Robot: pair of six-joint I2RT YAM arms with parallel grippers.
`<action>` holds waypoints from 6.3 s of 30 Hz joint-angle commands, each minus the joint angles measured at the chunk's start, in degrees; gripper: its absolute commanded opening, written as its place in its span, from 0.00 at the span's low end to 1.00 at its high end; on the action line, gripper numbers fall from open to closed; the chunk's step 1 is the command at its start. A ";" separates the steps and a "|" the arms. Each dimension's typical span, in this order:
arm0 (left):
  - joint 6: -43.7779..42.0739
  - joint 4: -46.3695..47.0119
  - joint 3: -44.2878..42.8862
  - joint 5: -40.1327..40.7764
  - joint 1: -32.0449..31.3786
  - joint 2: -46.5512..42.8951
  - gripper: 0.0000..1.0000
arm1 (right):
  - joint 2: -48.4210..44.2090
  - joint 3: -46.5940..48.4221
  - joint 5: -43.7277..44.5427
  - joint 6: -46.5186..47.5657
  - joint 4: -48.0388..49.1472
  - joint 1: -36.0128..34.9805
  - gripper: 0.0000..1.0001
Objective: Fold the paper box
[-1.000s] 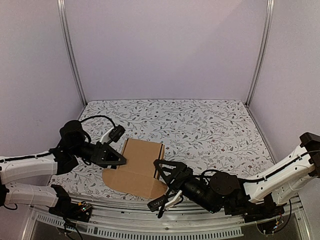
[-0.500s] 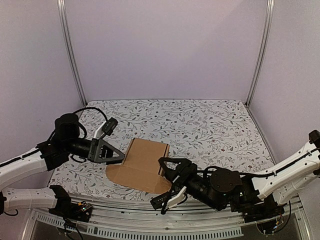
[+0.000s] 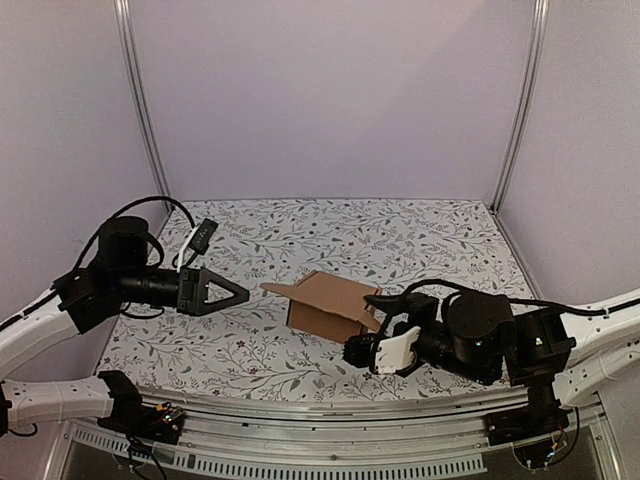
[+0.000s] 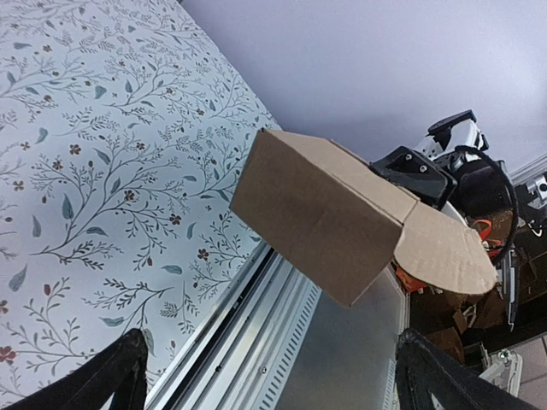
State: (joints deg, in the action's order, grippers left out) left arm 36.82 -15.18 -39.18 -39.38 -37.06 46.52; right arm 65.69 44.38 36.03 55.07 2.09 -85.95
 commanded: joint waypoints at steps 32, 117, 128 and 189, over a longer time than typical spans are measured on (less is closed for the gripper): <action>-24.90 -18.22 -16.80 31.48 -25.94 18.40 0.89 | 1.15 -5.73 -60.51 -48.42 -8.39 20.92 0.51; -13.30 -14.26 -15.42 35.48 -30.38 38.16 0.00 | 22.32 -7.11 -27.25 -57.01 5.92 15.51 0.39; -12.02 -13.65 -11.30 39.15 -31.91 38.12 0.00 | 22.03 -7.11 -26.53 -59.25 5.82 15.48 0.43; -8.12 -16.53 -13.38 46.67 -33.78 38.80 0.00 | 20.74 -14.10 -26.13 -68.43 24.07 9.72 0.99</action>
State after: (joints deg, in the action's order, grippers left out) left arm 27.55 -23.49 -54.06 10.35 -69.32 82.65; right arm 83.72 31.20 5.37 -12.86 20.27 -74.70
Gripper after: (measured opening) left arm 0.005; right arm 0.988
